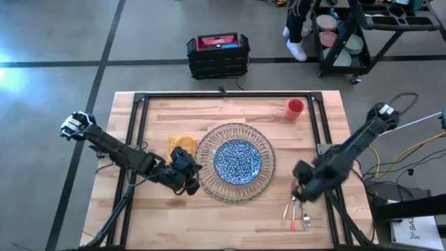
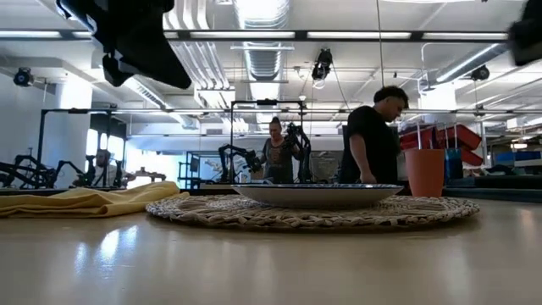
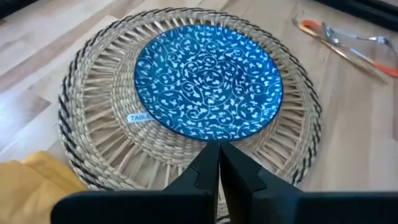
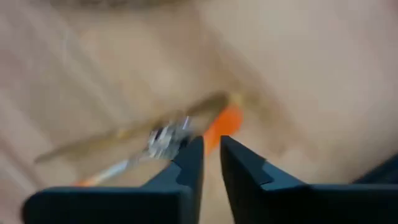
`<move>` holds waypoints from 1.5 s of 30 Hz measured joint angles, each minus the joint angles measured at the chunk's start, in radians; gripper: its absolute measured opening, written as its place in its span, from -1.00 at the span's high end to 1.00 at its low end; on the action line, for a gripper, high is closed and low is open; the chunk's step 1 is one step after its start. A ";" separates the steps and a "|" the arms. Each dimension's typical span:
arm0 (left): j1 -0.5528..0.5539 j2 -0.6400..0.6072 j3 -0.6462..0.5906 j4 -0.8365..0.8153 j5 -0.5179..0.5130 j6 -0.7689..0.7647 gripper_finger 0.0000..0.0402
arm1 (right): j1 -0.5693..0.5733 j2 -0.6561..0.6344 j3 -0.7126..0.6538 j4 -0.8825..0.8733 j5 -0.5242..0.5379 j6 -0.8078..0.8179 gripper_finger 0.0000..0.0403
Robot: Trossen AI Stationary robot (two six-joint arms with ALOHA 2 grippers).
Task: Set table place
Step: Put the orange fork on the yellow napkin
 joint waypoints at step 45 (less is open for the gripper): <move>0.074 0.017 0.002 0.038 -0.022 0.138 1.00 | 0.136 0.361 0.415 -0.307 -0.100 0.017 1.00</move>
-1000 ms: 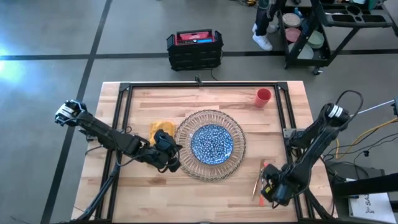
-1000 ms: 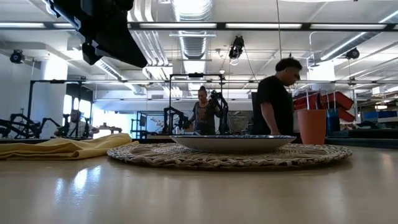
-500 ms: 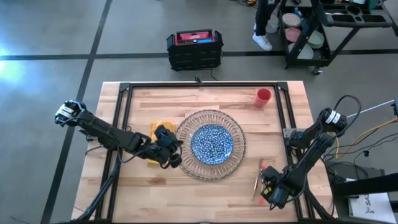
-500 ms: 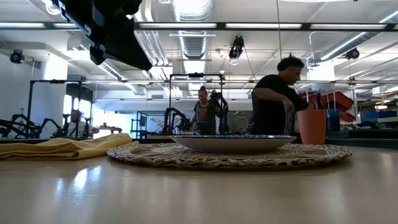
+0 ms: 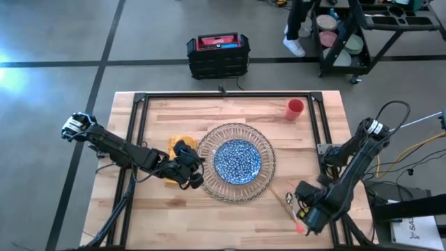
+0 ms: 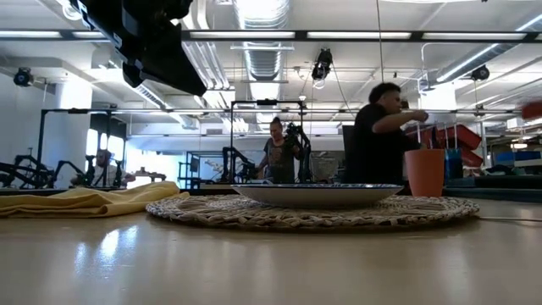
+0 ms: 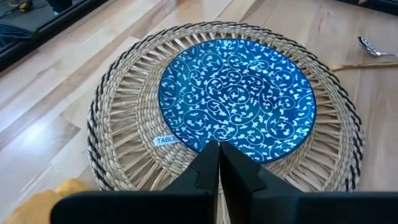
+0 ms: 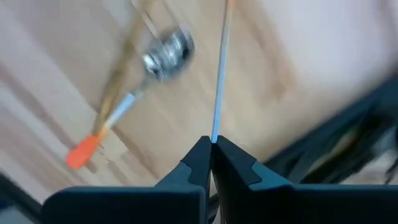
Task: Set table place
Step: Put the orange fork on the yellow napkin
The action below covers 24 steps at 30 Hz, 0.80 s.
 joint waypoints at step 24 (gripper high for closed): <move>-0.017 0.004 -0.013 -0.257 0.115 0.238 1.00 | -0.849 0.142 0.227 0.544 0.105 -2.303 1.00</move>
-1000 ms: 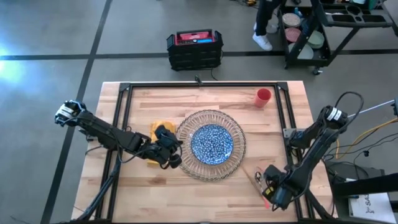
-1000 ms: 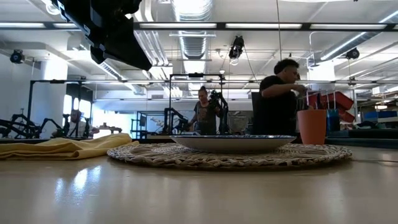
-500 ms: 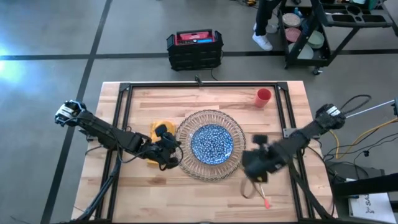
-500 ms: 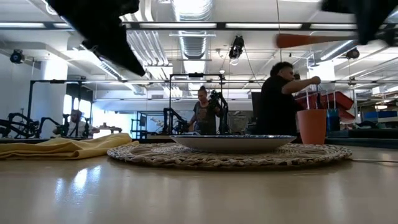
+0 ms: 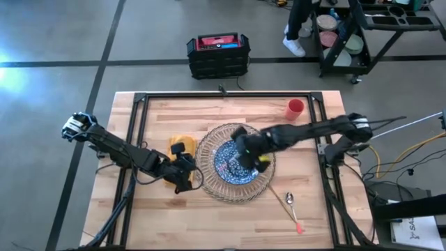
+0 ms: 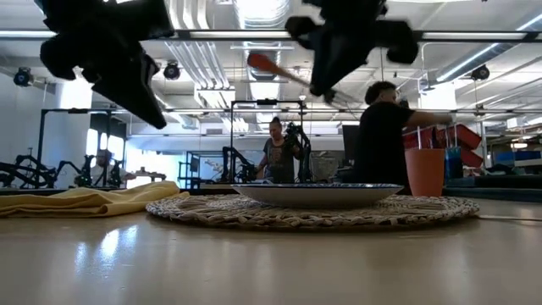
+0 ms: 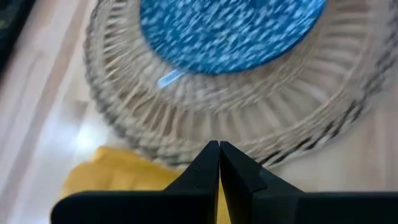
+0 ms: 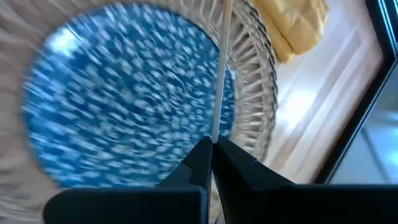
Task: Set table place
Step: Put the orange fork on the yellow napkin
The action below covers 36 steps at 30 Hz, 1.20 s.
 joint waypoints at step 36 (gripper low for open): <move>-0.145 -0.081 -0.046 -0.261 0.408 -0.300 1.00 | -0.148 0.709 0.664 0.341 -0.415 -0.661 1.00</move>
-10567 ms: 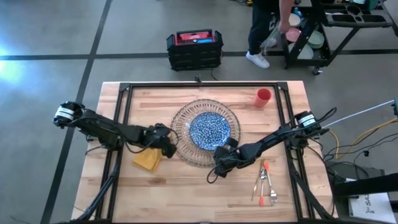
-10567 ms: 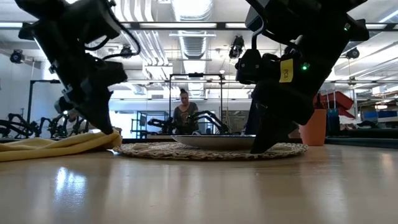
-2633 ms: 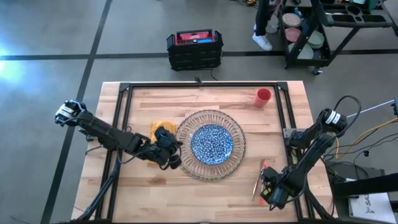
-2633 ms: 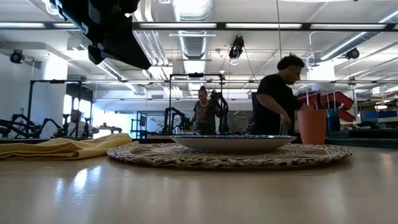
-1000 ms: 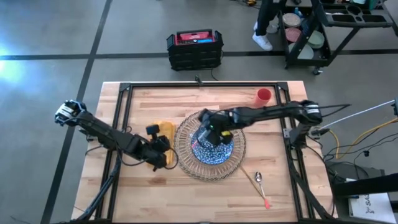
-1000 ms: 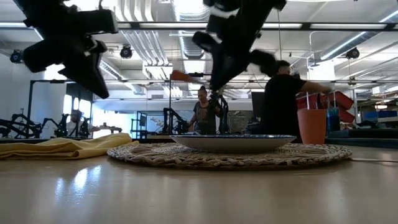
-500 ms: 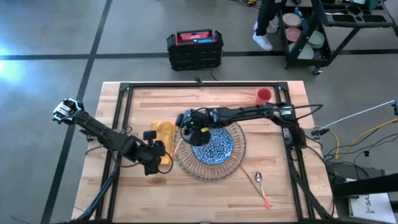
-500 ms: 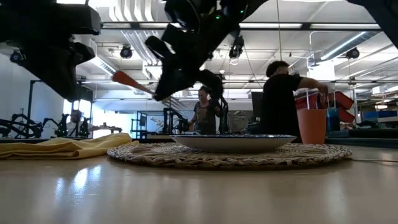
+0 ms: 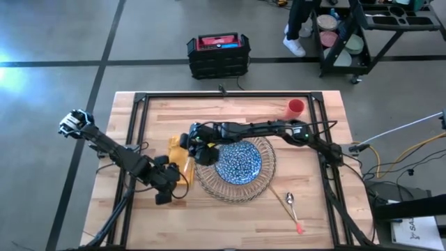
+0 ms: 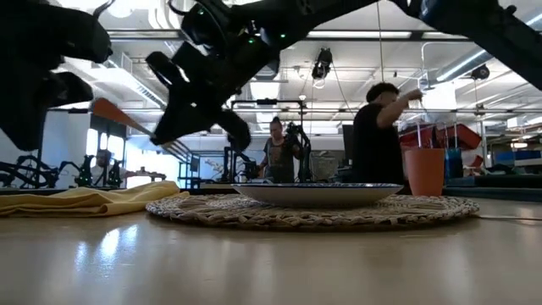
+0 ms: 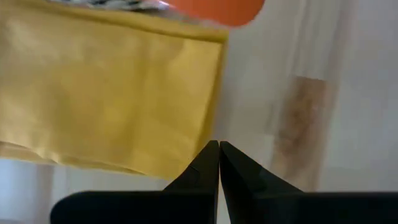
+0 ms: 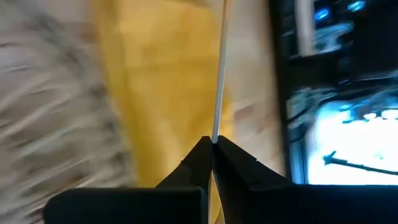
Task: Set table place
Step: Put the orange fork on the yellow napkin
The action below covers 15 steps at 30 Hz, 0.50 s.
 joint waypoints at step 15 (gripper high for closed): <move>-0.088 -0.144 0.000 -0.043 -0.081 -0.198 1.00 | -0.019 0.207 0.251 -0.018 -0.072 0.008 1.00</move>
